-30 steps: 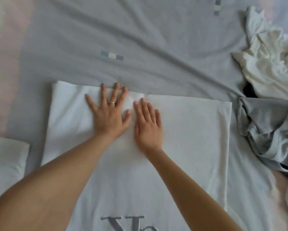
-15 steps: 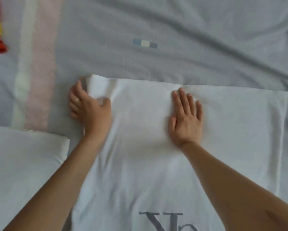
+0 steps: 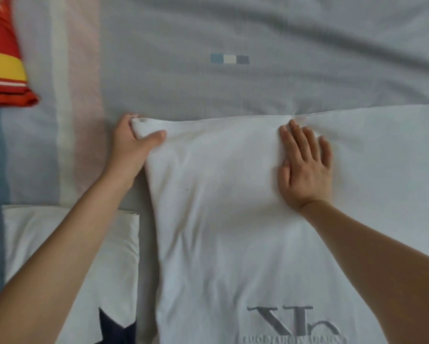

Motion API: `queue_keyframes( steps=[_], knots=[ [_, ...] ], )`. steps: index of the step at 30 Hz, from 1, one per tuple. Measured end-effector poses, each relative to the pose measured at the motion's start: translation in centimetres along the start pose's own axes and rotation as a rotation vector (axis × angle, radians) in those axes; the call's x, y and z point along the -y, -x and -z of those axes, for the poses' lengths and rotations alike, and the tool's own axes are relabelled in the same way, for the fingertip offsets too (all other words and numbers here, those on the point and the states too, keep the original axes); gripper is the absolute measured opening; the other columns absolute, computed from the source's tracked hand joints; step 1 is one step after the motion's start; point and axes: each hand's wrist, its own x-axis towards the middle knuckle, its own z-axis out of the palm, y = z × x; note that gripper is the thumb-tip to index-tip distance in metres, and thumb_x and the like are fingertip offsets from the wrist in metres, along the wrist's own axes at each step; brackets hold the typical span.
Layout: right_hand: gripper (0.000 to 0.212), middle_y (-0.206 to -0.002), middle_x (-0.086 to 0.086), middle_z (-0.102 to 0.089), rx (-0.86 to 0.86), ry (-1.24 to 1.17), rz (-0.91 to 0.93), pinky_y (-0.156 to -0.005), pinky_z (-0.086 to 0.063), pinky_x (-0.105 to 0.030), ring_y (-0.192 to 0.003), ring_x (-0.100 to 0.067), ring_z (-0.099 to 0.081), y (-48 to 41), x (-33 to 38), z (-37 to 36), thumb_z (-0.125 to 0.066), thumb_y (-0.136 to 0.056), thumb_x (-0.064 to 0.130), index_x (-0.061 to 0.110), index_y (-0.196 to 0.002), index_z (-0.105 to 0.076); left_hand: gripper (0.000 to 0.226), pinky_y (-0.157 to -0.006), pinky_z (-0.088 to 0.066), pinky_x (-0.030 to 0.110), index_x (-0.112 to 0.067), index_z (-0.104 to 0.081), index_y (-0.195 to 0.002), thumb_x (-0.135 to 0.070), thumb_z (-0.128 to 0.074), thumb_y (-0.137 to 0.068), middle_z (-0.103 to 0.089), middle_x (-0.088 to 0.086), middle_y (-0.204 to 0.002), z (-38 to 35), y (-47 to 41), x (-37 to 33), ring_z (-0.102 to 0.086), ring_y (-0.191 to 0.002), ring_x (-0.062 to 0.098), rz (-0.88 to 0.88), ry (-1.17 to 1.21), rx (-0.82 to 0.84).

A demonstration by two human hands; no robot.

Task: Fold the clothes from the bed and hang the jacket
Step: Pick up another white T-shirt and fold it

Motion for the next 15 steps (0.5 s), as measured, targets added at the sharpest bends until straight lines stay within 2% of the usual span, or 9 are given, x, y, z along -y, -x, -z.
queue_keyframes(
  steps=[2,4,7,9,11,13,15],
  knots=[
    [0.072,-0.155,-0.002,-0.029,0.002,0.003,-0.003,-0.115,-0.012,-0.04,-0.141,-0.025,-0.028,0.0,-0.1,0.0,-0.035,-0.077,0.029,0.019,-0.148,-0.032,0.047,-0.072,-0.044,0.014,-0.031,-0.046,-0.101,-0.004,-0.075,-0.075,-0.059,-0.008,-0.09,1.3,-0.8,-0.2,-0.056,-0.077,-0.006,-0.199,-0.128,0.04],
    [0.073,-0.155,-0.002,-0.03,0.002,0.002,-0.002,-0.115,-0.012,-0.04,-0.141,-0.025,-0.028,0.0,-0.2,0.0,-0.036,-0.076,0.029,0.019,-0.148,-0.032,0.047,-0.071,-0.042,0.015,-0.036,-0.047,-0.099,-0.007,-0.075,-0.076,-0.06,-0.01,-0.098,2.5,-1.4,-0.3,-0.057,-0.083,-0.005,-0.284,-0.204,0.13],
    [0.073,-0.155,-0.002,-0.029,-0.004,-0.005,-0.003,-0.115,-0.011,-0.04,-0.141,-0.025,-0.027,-0.1,-0.2,-0.1,-0.035,-0.076,0.029,0.02,-0.148,-0.032,0.039,-0.073,-0.044,0.012,-0.035,-0.058,-0.088,-0.002,-0.075,-0.076,-0.055,-0.008,-0.11,3.7,-2.0,0.0,-0.056,-0.086,-0.004,-0.313,-0.33,0.194],
    [0.072,-0.155,-0.002,-0.029,0.002,-0.002,-0.003,-0.116,-0.01,-0.04,-0.141,-0.025,-0.028,-0.1,-0.2,0.0,-0.035,-0.076,0.029,0.02,-0.148,-0.032,0.036,-0.078,-0.043,0.007,-0.032,-0.063,-0.085,-0.002,-0.078,-0.072,-0.055,-0.001,-0.113,4.0,-2.4,0.4,-0.056,-0.09,-0.007,-0.313,-0.445,0.223],
    [0.072,-0.155,-0.002,-0.029,0.002,-0.005,-0.006,-0.116,-0.01,-0.04,-0.141,-0.025,-0.028,-0.1,-0.1,0.0,-0.035,-0.077,0.029,0.02,-0.148,-0.032,0.035,-0.078,-0.043,0.003,-0.022,-0.066,-0.091,-0.001,-0.081,-0.067,-0.056,0.006,-0.114,4.1,-2.6,0.6,-0.056,-0.083,-0.014,-0.325,-0.511,0.242],
    [0.072,-0.155,-0.002,-0.029,0.001,-0.009,-0.001,-0.116,-0.01,-0.04,-0.141,-0.025,-0.028,-0.1,-0.2,0.0,-0.035,-0.076,0.028,0.019,-0.148,-0.032,0.041,-0.073,-0.043,0.002,-0.017,-0.064,-0.1,-0.002,-0.082,-0.067,-0.058,0.005,-0.111,4.2,-2.7,0.6,-0.058,-0.073,-0.011,-0.325,-0.565,0.24],
    [0.072,-0.155,-0.002,-0.029,-0.003,-0.011,0.001,-0.116,-0.009,-0.04,-0.141,-0.025,-0.028,0.0,-0.2,0.0,-0.035,-0.076,0.028,0.019,-0.148,-0.032,0.037,-0.069,-0.042,0.004,-0.015,-0.065,-0.099,-0.002,-0.081,-0.068,-0.06,0.004,-0.108,4.4,-2.9,0.6,-0.058,-0.067,-0.011,-0.309,-0.608,0.219]
  ],
)
